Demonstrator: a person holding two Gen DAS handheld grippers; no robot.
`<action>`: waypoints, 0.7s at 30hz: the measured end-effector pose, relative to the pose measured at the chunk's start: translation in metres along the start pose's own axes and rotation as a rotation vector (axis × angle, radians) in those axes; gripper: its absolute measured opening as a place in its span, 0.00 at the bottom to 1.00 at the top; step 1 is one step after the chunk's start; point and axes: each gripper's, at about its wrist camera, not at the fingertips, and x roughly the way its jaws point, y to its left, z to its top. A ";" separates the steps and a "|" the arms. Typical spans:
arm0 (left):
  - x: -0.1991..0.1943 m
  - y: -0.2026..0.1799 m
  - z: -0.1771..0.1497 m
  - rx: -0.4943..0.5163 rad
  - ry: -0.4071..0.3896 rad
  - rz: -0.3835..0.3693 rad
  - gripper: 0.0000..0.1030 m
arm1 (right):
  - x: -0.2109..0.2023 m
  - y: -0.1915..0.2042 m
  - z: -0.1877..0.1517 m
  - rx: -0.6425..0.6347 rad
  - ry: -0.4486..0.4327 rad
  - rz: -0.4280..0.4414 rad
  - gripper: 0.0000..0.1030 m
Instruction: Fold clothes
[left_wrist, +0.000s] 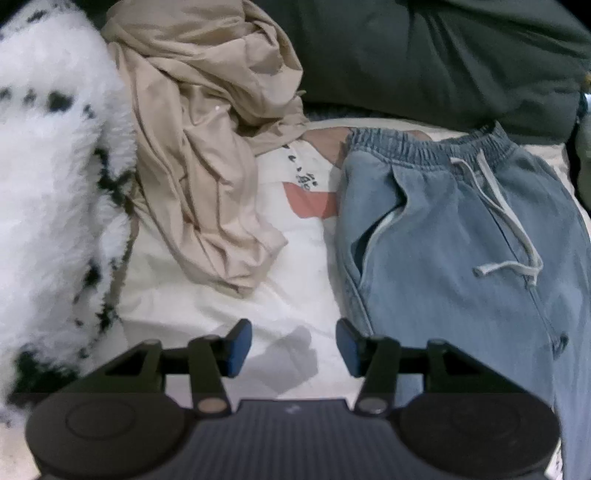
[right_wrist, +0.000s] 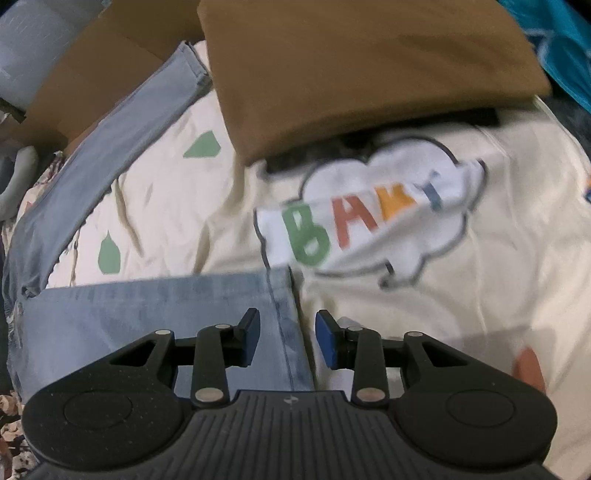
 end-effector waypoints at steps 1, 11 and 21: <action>-0.003 0.000 -0.001 0.004 -0.001 -0.002 0.52 | 0.002 0.002 0.002 -0.015 -0.005 -0.002 0.39; -0.021 0.000 -0.015 0.043 0.022 -0.030 0.53 | 0.034 0.012 0.008 -0.085 0.039 -0.018 0.39; -0.045 0.005 -0.025 0.064 0.019 -0.028 0.53 | 0.025 0.015 0.006 -0.110 -0.011 -0.086 0.03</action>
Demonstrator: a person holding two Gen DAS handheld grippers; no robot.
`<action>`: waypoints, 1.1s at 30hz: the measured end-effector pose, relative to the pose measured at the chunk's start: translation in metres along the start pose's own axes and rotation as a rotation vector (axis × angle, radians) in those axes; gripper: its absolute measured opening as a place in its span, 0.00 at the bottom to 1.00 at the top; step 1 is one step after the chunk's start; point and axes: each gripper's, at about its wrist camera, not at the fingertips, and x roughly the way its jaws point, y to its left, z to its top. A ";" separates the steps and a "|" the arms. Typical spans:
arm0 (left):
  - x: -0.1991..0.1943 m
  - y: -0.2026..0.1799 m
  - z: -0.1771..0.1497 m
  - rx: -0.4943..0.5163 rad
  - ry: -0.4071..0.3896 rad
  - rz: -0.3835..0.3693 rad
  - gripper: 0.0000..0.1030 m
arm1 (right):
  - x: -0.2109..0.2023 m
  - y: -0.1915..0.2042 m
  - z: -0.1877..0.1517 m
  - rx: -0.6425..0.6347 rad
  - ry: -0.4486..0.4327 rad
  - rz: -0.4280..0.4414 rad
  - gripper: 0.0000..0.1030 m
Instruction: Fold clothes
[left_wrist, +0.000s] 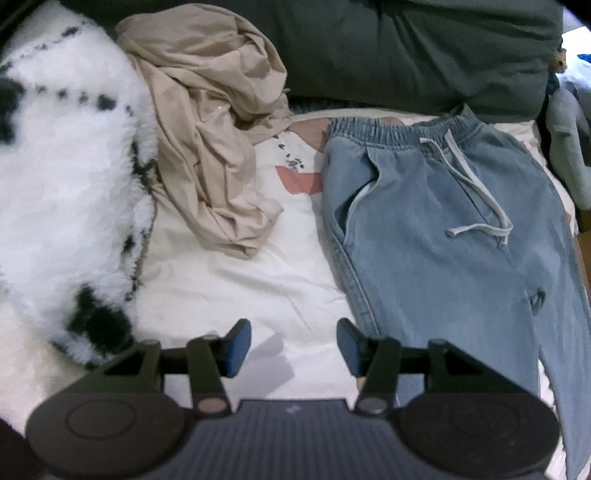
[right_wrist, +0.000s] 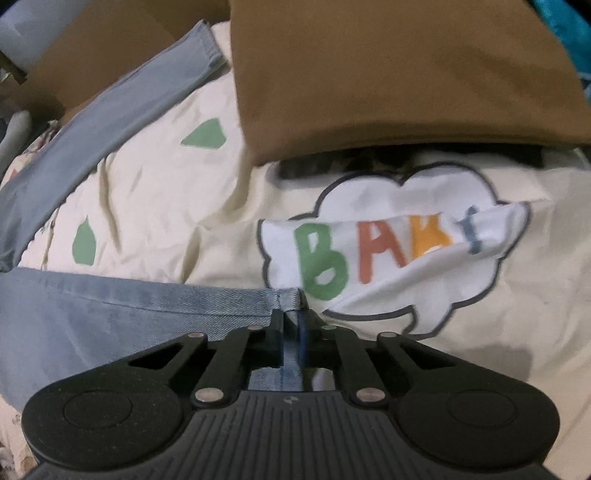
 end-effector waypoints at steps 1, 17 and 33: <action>-0.003 0.000 0.000 0.001 -0.002 -0.001 0.52 | -0.003 0.000 0.001 0.001 -0.007 -0.008 0.03; -0.036 -0.019 0.001 0.056 -0.035 -0.027 0.58 | -0.027 -0.004 0.029 0.025 -0.128 0.055 0.01; 0.025 -0.067 0.000 0.165 0.033 -0.078 0.60 | 0.048 0.093 0.120 0.017 -0.190 0.174 0.36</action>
